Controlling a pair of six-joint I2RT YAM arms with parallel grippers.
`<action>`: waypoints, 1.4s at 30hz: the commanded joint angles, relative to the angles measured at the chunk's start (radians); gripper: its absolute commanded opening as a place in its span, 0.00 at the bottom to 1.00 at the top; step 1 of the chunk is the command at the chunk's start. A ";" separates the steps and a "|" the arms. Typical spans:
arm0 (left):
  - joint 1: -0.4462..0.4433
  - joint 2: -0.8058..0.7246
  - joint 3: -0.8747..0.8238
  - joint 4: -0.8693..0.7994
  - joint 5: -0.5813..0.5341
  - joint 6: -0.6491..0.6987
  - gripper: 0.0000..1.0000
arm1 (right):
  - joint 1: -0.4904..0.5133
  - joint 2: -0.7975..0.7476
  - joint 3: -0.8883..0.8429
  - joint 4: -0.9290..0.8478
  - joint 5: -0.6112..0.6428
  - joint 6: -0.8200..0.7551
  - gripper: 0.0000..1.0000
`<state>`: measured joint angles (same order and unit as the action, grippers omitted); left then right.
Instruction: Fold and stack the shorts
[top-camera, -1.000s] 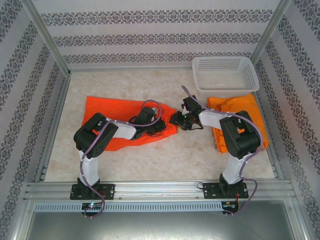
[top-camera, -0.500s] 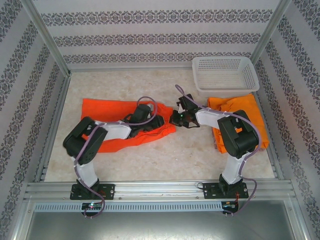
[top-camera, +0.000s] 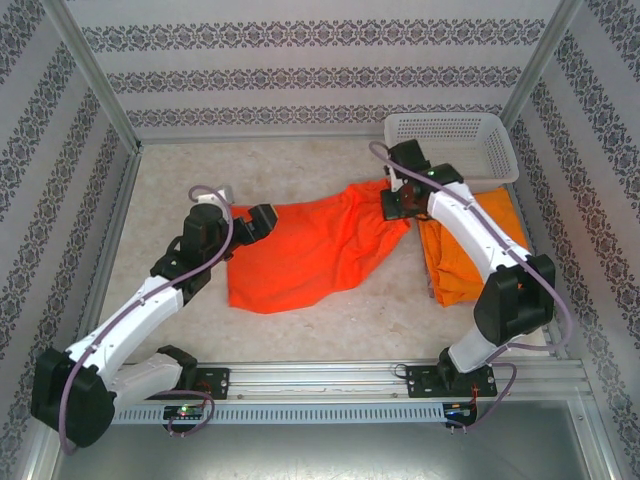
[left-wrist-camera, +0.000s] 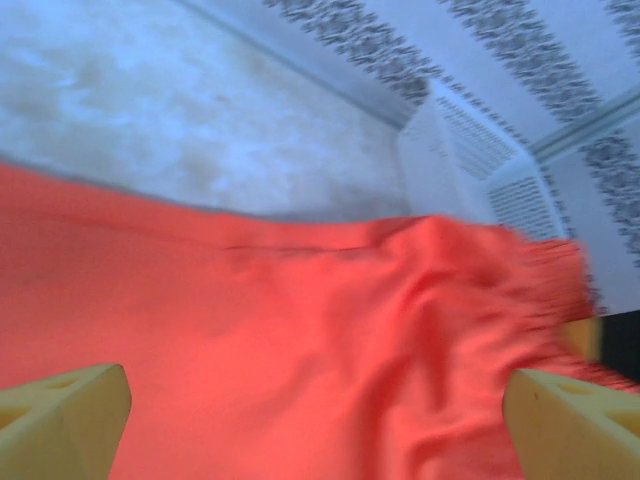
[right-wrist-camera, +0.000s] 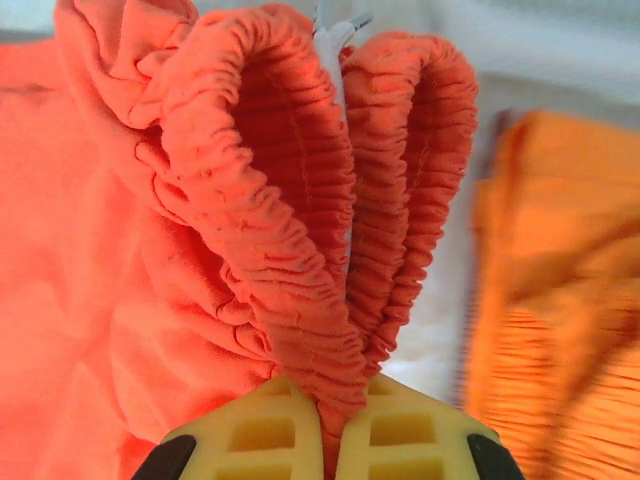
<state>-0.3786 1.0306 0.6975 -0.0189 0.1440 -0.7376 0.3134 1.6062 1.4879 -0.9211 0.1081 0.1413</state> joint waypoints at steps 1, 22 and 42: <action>0.019 -0.027 -0.059 -0.086 -0.006 0.018 0.96 | -0.014 0.010 0.144 -0.217 0.180 -0.155 0.00; 0.020 0.007 -0.152 -0.010 0.042 -0.035 1.00 | 0.201 0.321 0.788 -0.608 0.256 -0.035 0.00; 0.042 -0.072 -0.216 0.024 -0.005 -0.094 1.00 | 0.475 0.549 0.744 -0.224 -0.430 0.343 0.56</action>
<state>-0.3523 1.0096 0.4969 -0.0212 0.1696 -0.8082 0.8082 2.2486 2.2951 -1.3251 -0.0395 0.3950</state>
